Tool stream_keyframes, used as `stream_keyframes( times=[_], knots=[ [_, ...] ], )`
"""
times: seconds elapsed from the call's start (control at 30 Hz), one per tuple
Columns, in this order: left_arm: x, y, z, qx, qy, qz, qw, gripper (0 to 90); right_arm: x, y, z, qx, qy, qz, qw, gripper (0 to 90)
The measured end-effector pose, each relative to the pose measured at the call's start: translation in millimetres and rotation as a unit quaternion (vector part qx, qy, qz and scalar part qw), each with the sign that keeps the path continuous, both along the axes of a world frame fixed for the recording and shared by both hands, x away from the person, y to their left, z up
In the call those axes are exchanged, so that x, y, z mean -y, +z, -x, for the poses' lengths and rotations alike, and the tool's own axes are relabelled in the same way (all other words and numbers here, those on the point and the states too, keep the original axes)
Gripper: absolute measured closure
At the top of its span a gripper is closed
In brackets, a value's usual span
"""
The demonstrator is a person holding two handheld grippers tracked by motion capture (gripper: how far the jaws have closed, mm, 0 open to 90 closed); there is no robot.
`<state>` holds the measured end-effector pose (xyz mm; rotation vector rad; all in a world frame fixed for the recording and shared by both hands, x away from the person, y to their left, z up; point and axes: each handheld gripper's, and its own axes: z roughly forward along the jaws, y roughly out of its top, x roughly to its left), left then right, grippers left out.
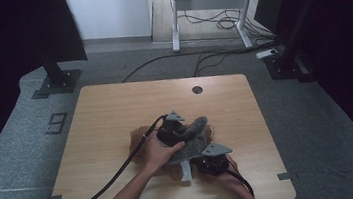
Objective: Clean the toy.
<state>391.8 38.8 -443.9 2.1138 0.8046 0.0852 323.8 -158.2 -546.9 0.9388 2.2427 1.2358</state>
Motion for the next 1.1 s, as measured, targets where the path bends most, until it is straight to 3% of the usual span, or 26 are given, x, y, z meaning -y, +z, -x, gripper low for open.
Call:
stream_keyframes(
  times=[0.07, 0.1, 0.13, 0.2, 0.23, 0.27, 0.3, 0.63, 0.83, 0.97, 1.03, 1.1],
  knots=[
    [-17.4, 2.2, -1.3, 0.005, 0.018, 0.003, 0.9998, 77.6, 1.0, -0.6, 0.4, 0.000, 0.001, -0.001, 1.0000, 52.9],
    [-17.4, 2.2, -1.3, 0.005, 0.018, 0.003, 0.9998, 77.6, 1.3, -0.7, 0.6, 0.000, 0.001, -0.001, 1.0000, 53.0],
    [-42.4, 0.9, -3.8, 0.002, 0.036, 0.011, 0.9993, 77.6, 1.5, -0.7, 1.1, 0.000, 0.002, -0.001, 1.0000, 53.1],
    [-61.8, -2.9, -3.9, 0.001, 0.047, 0.017, 0.9988, 77.7, 1.7, -0.8, 1.7, 0.003, 0.003, 0.001, 1.0000, 53.2],
    [-61.8, -2.9, -3.9, 0.001, 0.047, 0.017, 0.9988, 77.7, 1.7, -0.8, 1.7, 0.003, 0.003, 0.001, 1.0000, 53.2],
    [-80.3, -7.0, -1.7, 0.002, 0.056, 0.026, 0.9981, 77.8, 1.9, -0.7, 2.6, 0.003, 0.007, 0.001, 1.0000, 53.4],
    [-87.7, -8.3, -0.2, 0.002, 0.059, 0.032, 0.9977, 77.9, 1.6, -0.8, 2.9, 0.003, 0.007, 0.001, 1.0000, 53.5],
    [-128.2, -7.1, 14.3, 0.014, 0.080, 0.069, 0.9943, 77.7, -0.3, -2.2, 4.4, 0.002, 0.006, 0.001, 1.0000, 54.0],
    [-165.8, -20.2, 26.8, 0.015, 0.111, 0.090, 0.9896, 77.6, 0.0, -2.1, 4.6, -0.001, 0.005, 0.000, 1.0000, 53.9],
    [-180.7, -30.5, 31.4, 0.016, 0.133, 0.086, 0.9872, 77.5, 0.2, -2.1, 4.6, -0.001, 0.004, 0.000, 1.0000, 53.9],
    [-189.5, -46.3, 33.9, 0.013, 0.155, 0.058, 0.9862, 77.7, 0.3, -2.2, 4.5, -0.001, 0.004, 0.000, 1.0000, 53.9],
    [-191.7, -52.3, 33.4, 0.004, 0.159, 0.053, 0.9858, 77.9, 0.5, -2.2, 4.2, -0.002, 0.003, 0.001, 1.0000, 54.0]
  ],
)
